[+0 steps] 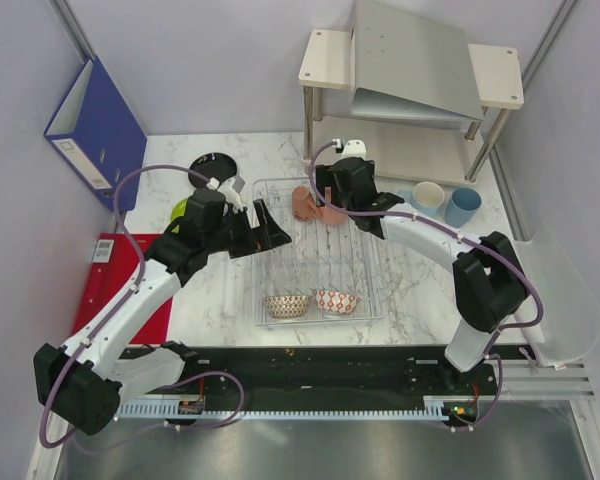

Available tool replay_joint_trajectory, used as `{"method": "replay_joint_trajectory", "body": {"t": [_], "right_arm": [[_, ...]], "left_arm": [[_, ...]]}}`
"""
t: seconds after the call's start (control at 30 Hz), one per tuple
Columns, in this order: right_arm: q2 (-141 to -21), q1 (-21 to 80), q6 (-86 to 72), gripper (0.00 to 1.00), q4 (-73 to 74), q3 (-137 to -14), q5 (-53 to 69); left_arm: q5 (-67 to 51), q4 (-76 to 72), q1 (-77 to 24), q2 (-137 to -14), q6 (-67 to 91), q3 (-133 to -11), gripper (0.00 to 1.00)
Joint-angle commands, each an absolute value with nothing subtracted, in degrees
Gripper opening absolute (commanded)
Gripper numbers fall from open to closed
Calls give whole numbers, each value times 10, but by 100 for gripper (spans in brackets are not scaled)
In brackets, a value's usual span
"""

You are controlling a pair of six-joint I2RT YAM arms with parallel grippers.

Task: Unload the mixed dishes from the dish rack
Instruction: Pick up the cup from the dish rack.

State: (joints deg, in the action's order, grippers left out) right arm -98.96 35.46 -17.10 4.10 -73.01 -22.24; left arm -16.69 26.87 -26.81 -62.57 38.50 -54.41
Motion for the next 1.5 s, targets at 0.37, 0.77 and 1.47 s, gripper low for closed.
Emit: {"method": "replay_joint_trajectory", "body": {"t": [0.37, 0.77, 1.47], "right_arm": [[-1053, 357, -167, 91, 51, -789, -208], [-959, 357, -178, 50, 56, -755, -214], [-688, 362, -420, 0, -170, -526, 30]], "left_arm": [[-174, 250, -271, -617, 365, -519, 99], [-175, 244, -271, -613, 366, -512, 97], [-210, 81, -270, -529, 454, -457, 94]]}}
